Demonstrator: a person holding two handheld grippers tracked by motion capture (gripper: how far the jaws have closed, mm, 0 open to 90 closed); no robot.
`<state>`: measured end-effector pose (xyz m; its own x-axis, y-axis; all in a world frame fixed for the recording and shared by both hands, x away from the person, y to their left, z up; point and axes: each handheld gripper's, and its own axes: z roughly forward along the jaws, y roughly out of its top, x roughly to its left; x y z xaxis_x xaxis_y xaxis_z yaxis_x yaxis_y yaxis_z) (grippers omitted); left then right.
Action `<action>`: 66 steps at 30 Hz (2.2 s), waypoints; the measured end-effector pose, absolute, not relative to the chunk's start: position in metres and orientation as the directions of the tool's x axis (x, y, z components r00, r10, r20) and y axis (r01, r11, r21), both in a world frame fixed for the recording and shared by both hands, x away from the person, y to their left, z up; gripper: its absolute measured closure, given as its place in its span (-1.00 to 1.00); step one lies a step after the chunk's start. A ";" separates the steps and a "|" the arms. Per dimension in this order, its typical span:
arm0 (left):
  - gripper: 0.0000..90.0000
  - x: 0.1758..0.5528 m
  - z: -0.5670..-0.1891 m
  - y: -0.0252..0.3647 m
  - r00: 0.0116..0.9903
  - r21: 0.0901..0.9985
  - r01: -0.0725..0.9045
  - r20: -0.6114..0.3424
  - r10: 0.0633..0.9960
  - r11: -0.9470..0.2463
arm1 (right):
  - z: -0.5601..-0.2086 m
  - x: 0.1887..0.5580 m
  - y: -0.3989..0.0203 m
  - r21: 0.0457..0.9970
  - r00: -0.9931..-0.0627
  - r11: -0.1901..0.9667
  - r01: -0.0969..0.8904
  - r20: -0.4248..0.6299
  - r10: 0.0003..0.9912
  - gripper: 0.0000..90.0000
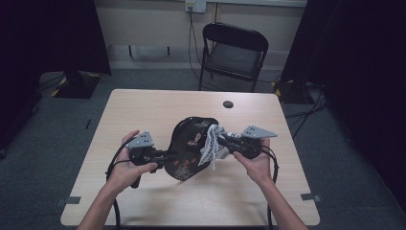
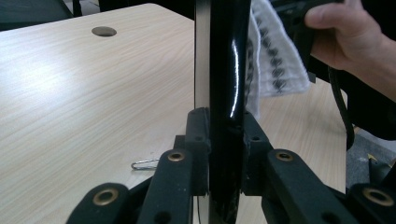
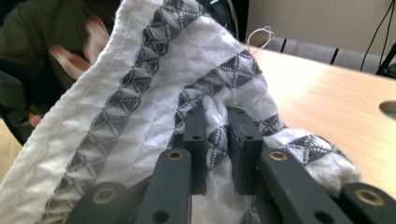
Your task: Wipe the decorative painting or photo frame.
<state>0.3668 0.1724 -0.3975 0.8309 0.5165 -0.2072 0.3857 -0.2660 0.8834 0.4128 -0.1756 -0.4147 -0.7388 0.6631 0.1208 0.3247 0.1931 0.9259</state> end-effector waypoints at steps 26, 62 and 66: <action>0.70 0.366 -0.395 0.172 0.833 0.888 0.356 -0.160 0.530 -0.292 | -0.432 0.401 -0.136 0.891 -0.813 0.321 0.322 0.086 0.576 0.77; 0.74 0.367 -0.394 0.173 0.813 0.881 0.392 -0.196 0.549 -0.265 | -0.448 0.408 -0.146 0.869 -0.779 0.331 0.367 0.093 0.620 0.78; 0.74 0.366 -0.394 0.173 0.812 0.882 0.390 -0.193 0.551 -0.266 | -0.448 0.400 -0.131 0.866 -0.820 0.368 0.339 0.080 0.567 0.78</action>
